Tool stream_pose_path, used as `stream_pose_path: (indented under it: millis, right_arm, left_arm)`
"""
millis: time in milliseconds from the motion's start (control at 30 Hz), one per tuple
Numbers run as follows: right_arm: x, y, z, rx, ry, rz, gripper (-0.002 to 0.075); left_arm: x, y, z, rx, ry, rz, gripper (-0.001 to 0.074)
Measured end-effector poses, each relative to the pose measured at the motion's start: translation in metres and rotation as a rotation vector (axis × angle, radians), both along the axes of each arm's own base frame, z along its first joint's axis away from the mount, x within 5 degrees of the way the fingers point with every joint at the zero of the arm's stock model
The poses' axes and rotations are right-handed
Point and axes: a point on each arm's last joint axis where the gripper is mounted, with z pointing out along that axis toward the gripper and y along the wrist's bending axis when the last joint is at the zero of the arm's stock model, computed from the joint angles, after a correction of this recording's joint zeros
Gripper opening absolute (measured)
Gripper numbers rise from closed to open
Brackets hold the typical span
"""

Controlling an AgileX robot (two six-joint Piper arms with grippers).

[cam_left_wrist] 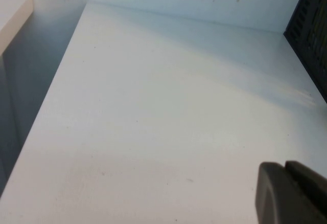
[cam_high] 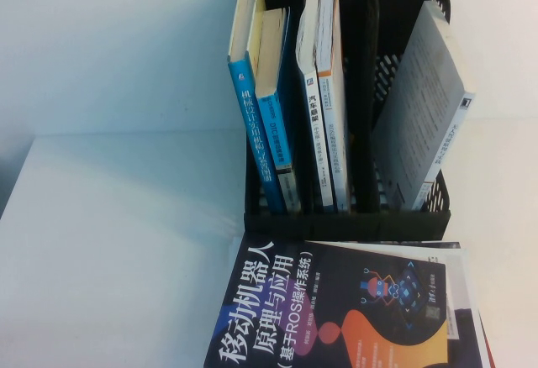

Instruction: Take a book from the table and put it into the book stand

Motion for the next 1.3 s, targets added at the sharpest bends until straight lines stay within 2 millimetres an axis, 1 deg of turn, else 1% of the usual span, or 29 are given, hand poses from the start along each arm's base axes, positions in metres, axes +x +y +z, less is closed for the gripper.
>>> stream_pose_path:
  millis: [200, 300, 367, 500, 567, 633, 733, 867, 933, 1300]
  right_arm:
    - [-0.008, -0.008, 0.002, -0.013, -0.089, -0.142, -0.0003]
    - [-0.005, -0.007, -0.010, -0.008, -0.153, -0.160, -0.0003]
    - [-0.001, -0.004, -0.025, 0.030, -0.185, -0.149, -0.0003]
    - [0.003, 0.003, -0.064, 0.168, -0.184, -0.126, -0.0003]
    - [0.004, 0.005, -0.084, 0.221, -0.156, -0.126, -0.0003]
    - [0.004, 0.006, -0.097, 0.241, -0.120, -0.130, -0.0003]
    - [0.004, 0.006, -0.099, 0.218, -0.111, -0.123, -0.0003]
    - [0.004, 0.006, -0.100, 0.087, -0.108, -0.073, -0.0003]
    - [0.004, 0.006, -0.100, 0.055, -0.106, -0.057, -0.0003]
    - [0.004, 0.006, -0.100, 0.040, -0.106, -0.052, -0.0003]
  left_arm:
    - [0.000, 0.000, 0.000, 0.000, 0.001, 0.000, -0.0002]
    - [0.000, 0.000, 0.000, 0.000, 0.001, 0.000, -0.0002]
    - [0.000, 0.000, 0.000, 0.000, 0.001, 0.000, -0.0002]
    - [0.000, 0.000, 0.000, 0.000, 0.001, 0.000, -0.0002]
    - [0.000, 0.000, 0.000, 0.000, 0.001, 0.000, -0.0002]
    - [0.000, 0.000, 0.000, 0.000, 0.001, 0.000, -0.0002]
    - [0.000, 0.000, 0.000, 0.001, 0.001, 0.000, -0.0002]
    - [0.000, 0.000, 0.000, 0.001, 0.001, 0.000, -0.0002]
    - [0.000, 0.000, 0.000, 0.001, 0.001, 0.000, -0.0002]
    - [0.000, 0.000, 0.000, 0.002, 0.002, -0.001, -0.0002]
